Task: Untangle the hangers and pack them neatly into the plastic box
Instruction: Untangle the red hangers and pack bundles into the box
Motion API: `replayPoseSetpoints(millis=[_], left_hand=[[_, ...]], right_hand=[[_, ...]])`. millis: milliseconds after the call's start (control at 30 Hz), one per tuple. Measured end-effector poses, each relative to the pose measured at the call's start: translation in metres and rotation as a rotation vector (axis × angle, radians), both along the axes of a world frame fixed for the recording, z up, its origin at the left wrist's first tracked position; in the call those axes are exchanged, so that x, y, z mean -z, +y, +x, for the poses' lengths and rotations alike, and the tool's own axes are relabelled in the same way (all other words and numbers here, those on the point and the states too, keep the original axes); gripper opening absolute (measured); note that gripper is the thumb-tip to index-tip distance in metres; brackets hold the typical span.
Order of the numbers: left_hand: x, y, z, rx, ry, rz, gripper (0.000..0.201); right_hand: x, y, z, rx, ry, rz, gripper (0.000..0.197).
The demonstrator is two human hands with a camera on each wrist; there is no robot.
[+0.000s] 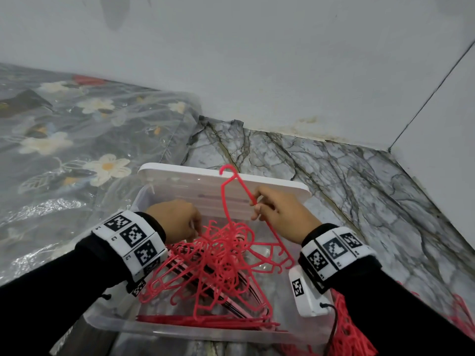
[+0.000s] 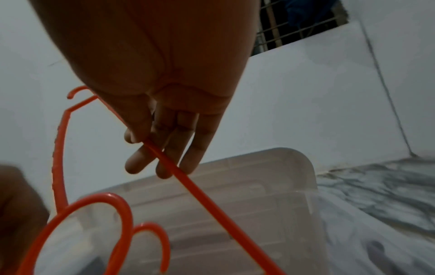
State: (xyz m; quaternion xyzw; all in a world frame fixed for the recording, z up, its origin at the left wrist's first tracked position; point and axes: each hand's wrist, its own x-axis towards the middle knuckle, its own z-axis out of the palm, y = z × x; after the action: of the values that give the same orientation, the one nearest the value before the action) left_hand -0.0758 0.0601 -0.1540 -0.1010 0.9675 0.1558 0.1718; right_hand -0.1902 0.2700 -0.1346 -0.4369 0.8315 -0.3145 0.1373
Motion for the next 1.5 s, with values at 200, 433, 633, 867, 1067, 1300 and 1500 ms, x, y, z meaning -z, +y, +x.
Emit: replayPoseSetpoints(millis=[200,433,633,867,1067,1300,1500], left_hand=[[-0.005,-0.001,0.001,-0.003,0.054,-0.008,0.023],[-0.028,0.030,-0.007,-0.220,0.332,0.974,0.026],[-0.025,0.033,-0.014,-0.319,0.509,0.925,0.016],[-0.020,0.004,-0.017,-0.417,0.724,0.557,0.010],[-0.013,-0.004,-0.017,-0.275,0.558,0.361,0.015],[-0.011,-0.009,-0.015,-0.217,0.559,0.292,0.015],[-0.010,-0.015,-0.013,-0.158,0.496,0.193,0.019]], right_hand=[[-0.011,0.005,-0.015,0.245,-0.372,-0.327,0.022],[-0.008,-0.008,-0.010,0.441,-0.730,-0.662,0.018],[0.013,-0.024,0.007,0.447,-0.978,-0.722,0.016],[0.069,-0.021,-0.006,0.258,-0.161,0.274,0.021],[0.097,-0.030,0.005,0.076,-0.033,0.523,0.039],[0.087,-0.041,0.016,-0.050,0.115,0.532,0.026],[0.036,-0.042,0.012,-0.120,0.206,0.396,0.021]])
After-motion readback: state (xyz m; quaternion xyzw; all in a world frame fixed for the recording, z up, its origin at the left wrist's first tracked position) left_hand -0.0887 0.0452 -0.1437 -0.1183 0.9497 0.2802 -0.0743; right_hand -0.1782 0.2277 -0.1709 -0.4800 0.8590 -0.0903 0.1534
